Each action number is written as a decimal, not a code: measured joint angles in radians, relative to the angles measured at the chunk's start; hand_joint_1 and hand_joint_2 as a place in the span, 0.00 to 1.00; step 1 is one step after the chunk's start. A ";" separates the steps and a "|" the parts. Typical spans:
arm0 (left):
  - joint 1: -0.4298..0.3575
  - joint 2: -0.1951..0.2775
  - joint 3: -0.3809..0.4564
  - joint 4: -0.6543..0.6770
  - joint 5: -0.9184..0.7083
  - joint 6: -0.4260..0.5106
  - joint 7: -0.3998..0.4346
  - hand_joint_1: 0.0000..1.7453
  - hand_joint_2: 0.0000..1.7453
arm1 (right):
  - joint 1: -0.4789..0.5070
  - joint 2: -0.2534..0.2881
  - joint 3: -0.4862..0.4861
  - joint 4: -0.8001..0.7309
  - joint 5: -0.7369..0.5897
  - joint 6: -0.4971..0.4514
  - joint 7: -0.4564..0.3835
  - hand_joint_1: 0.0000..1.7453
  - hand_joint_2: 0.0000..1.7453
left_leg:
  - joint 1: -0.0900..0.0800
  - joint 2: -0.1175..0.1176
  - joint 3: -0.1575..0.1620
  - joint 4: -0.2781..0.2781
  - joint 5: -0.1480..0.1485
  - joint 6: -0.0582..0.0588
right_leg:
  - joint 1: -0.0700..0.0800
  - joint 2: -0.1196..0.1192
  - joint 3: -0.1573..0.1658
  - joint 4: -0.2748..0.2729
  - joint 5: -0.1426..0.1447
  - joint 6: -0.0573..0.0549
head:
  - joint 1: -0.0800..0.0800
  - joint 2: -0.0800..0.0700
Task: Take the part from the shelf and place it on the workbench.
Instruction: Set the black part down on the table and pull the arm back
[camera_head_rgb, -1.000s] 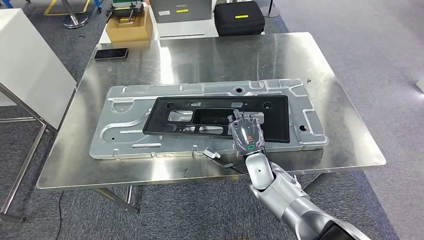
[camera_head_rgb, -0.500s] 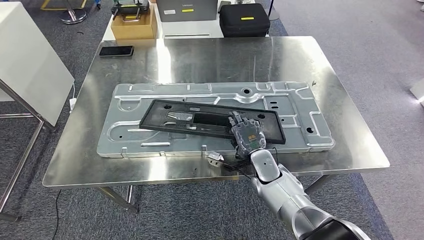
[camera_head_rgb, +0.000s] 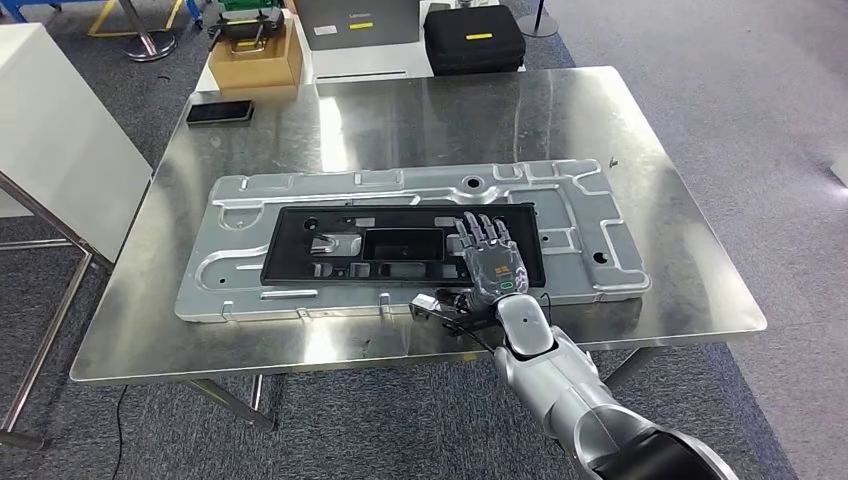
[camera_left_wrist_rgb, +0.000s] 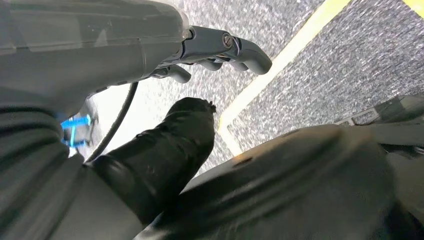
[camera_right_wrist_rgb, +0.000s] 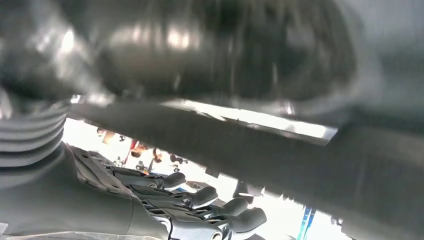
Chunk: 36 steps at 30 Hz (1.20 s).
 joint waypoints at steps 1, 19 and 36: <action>0.001 0.000 0.001 0.000 0.001 0.000 0.000 0.00 0.00 | 0.000 0.001 -0.001 0.003 0.000 0.000 0.000 0.00 0.00 | 0.001 0.000 0.016 -0.036 0.029 0.000 | 0.000 0.001 0.000 0.004 -0.001 0.001 | 0.000 0.000; -0.006 -0.010 0.011 0.000 0.015 -0.006 0.002 0.00 0.00 | -0.010 0.007 -0.013 0.028 0.001 0.001 0.006 0.00 0.00 | 0.002 0.005 0.043 -0.267 0.195 0.046 | 0.002 0.003 0.053 0.089 -0.110 0.040 | 0.001 0.000; -0.003 -0.011 0.020 0.000 0.021 -0.040 0.012 0.00 0.00 | -0.021 0.019 -0.016 0.036 0.016 -0.005 0.020 0.00 0.00 | -0.003 0.000 0.182 -0.247 0.069 0.017 | 0.017 -0.005 -0.053 0.011 0.037 0.003 | -0.003 0.000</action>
